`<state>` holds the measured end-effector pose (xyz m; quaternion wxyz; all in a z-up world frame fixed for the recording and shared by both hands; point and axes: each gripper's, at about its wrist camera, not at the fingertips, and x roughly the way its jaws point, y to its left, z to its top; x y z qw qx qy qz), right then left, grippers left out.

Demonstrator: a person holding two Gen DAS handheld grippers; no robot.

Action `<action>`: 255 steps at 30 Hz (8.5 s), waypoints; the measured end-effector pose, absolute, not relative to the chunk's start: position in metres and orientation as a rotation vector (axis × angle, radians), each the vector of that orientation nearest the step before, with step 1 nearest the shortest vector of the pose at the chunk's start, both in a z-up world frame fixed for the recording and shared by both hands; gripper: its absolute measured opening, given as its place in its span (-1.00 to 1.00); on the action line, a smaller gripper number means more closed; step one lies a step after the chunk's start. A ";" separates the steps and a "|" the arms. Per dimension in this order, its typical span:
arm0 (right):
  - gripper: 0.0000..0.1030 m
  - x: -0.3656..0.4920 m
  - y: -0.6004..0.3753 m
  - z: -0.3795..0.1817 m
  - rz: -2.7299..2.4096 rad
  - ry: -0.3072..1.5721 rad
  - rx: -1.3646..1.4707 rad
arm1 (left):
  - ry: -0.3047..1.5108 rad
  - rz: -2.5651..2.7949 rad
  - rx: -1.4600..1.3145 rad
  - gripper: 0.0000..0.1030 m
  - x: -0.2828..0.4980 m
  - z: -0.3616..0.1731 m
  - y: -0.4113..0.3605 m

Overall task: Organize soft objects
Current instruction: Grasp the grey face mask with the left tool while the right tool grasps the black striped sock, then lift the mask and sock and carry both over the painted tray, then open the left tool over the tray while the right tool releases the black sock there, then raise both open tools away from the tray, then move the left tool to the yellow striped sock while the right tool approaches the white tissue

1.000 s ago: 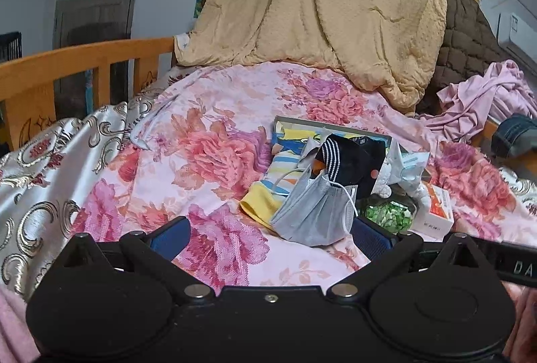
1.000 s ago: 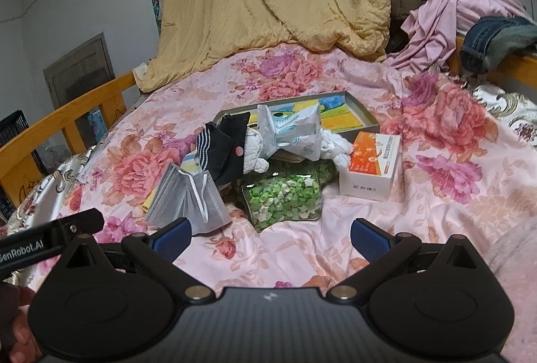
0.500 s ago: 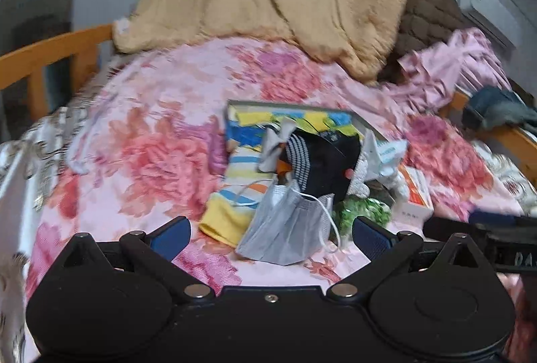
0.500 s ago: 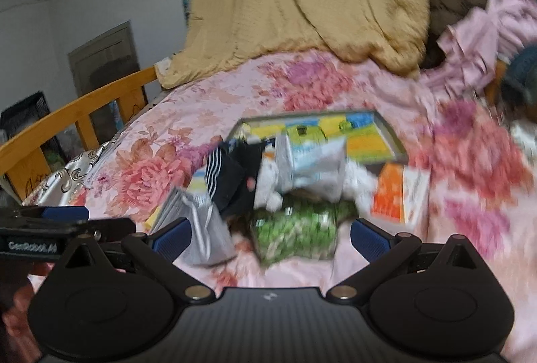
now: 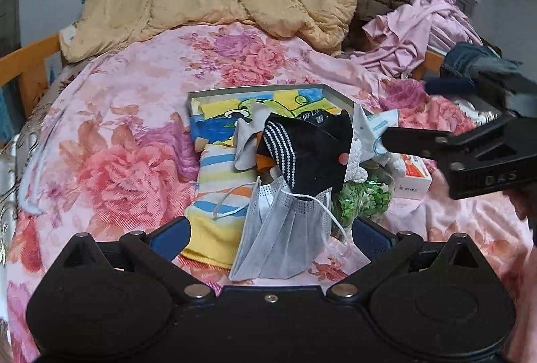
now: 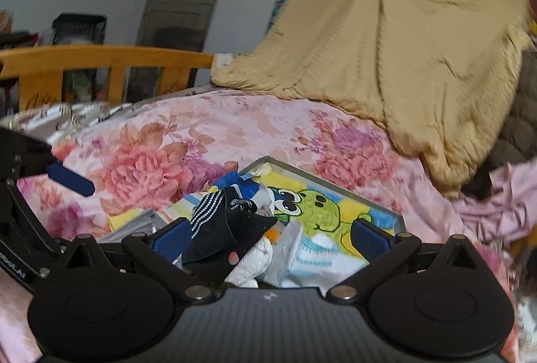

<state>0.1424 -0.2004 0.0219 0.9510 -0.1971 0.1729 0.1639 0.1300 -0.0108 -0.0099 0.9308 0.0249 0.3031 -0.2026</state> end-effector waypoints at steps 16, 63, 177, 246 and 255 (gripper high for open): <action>0.78 0.176 -0.179 -0.003 0.340 0.352 -0.484 | 0.651 -0.506 0.079 0.76 0.157 -0.034 -0.018; -0.86 0.135 -0.170 0.011 0.318 0.197 -0.606 | 0.595 -0.379 -0.068 -0.97 0.135 -0.006 -0.006; 0.99 0.153 -0.344 0.069 0.062 0.103 0.169 | 0.222 -0.153 -0.217 0.98 0.185 0.081 -0.087; 0.80 0.135 -0.239 -0.010 0.291 0.630 0.166 | 0.586 -0.274 0.085 0.98 0.137 -0.028 -0.007; 0.63 0.149 -0.240 -0.023 0.297 0.727 0.266 | 0.674 -0.299 0.070 0.98 0.169 -0.057 -0.004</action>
